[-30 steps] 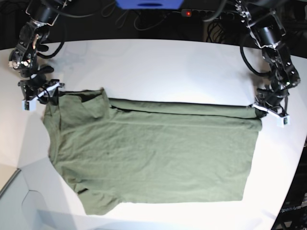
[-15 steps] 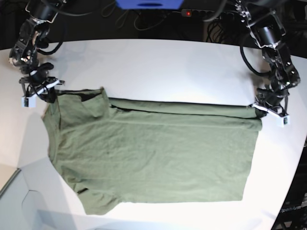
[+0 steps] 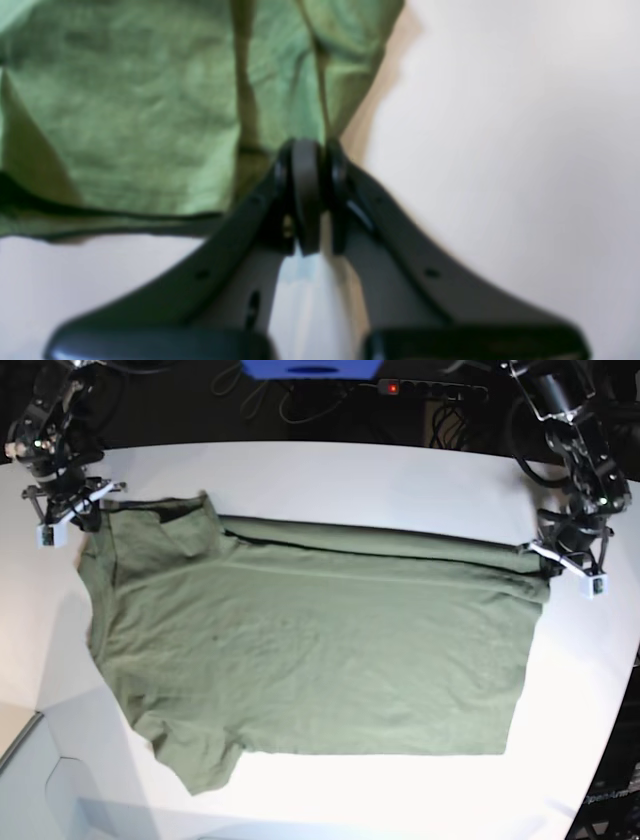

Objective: Layout the t-shirt on the table in an organized manner, then fold the t-shirt properly
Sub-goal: 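Regrasp the folded edge with both grippers and lift it slightly, then pull the folded edge with both grippers toward the robot to flatten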

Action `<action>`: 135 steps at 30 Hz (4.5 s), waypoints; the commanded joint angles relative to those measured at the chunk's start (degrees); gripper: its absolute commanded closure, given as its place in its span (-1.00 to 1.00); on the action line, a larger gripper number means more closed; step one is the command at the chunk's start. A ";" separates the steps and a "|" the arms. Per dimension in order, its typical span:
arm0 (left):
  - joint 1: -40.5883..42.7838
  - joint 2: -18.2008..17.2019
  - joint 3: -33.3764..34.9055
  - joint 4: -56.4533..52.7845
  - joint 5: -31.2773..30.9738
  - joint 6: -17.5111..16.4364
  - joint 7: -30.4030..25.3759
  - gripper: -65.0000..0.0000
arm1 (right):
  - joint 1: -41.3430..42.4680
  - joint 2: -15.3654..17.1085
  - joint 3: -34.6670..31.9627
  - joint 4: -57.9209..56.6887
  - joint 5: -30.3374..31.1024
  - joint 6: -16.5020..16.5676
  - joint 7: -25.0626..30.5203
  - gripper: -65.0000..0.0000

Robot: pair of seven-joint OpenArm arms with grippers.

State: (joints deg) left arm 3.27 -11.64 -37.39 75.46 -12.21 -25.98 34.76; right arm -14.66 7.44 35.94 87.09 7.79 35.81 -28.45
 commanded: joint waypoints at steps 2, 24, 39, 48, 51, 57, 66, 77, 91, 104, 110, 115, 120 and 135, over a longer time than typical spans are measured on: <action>1.70 -1.50 -0.37 3.70 -2.96 0.35 -1.40 1.00 | -1.04 1.04 0.50 3.06 0.60 -0.60 1.41 1.00; -9.38 -5.20 -0.02 11.62 -9.20 0.44 12.05 1.00 | 12.50 3.24 -2.05 10.80 0.25 -0.60 -8.87 1.00; -16.41 -5.28 0.16 2.12 -9.20 0.70 12.23 1.00 | 24.19 8.25 -7.06 -3.62 0.16 -0.69 -13.00 1.00; -15.53 -5.28 -0.20 2.39 -9.20 0.53 12.49 1.00 | 22.17 8.07 -6.98 -3.09 0.25 -0.69 -13.09 1.00; -13.51 -5.28 -0.28 2.39 -9.29 0.53 12.49 1.00 | 18.30 7.99 -6.89 0.08 0.25 -0.69 -12.83 1.00; -8.67 -5.28 -0.37 2.39 -9.64 0.44 11.96 1.00 | 8.98 4.03 -4.95 12.47 0.43 -0.69 -13.00 1.00; 0.82 -5.20 -0.46 7.84 -9.81 0.44 11.87 1.00 | -2.18 0.60 -4.16 18.10 0.43 -0.69 -12.65 1.00; 9.00 -5.20 -0.46 11.00 -9.81 0.35 12.14 1.00 | -9.74 -1.95 -2.05 18.10 0.52 -0.60 -10.10 1.00; 15.41 -4.84 -4.42 15.22 -9.73 0.35 12.49 1.00 | -12.99 -2.56 -2.32 18.01 0.43 -0.60 -8.08 1.00; 16.91 -4.76 -4.15 14.52 -9.29 0.35 12.23 1.00 | -13.17 -2.83 -2.32 15.55 0.34 -0.60 -8.08 1.00; 16.56 -4.84 -4.06 14.52 -9.29 0.35 12.31 1.00 | -13.87 -3.79 -2.49 15.72 0.34 -0.60 -8.08 1.00; 16.56 -5.02 -2.31 14.52 -9.29 0.35 11.87 1.00 | -14.58 -4.67 -2.58 15.90 0.34 -0.60 -7.99 1.00; 16.56 -4.84 -1.69 14.43 -9.29 0.35 11.87 1.00 | -14.58 -5.02 -2.58 15.72 0.34 -0.60 -7.99 1.00; 16.56 -4.93 -1.95 14.43 -9.29 0.26 11.87 0.99 | -14.66 -5.02 -2.58 15.64 0.34 -0.60 -8.43 1.00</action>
State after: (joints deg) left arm 19.97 -15.53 -38.87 89.19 -21.06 -25.58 47.57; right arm -28.95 2.04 33.01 101.84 7.75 35.33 -37.50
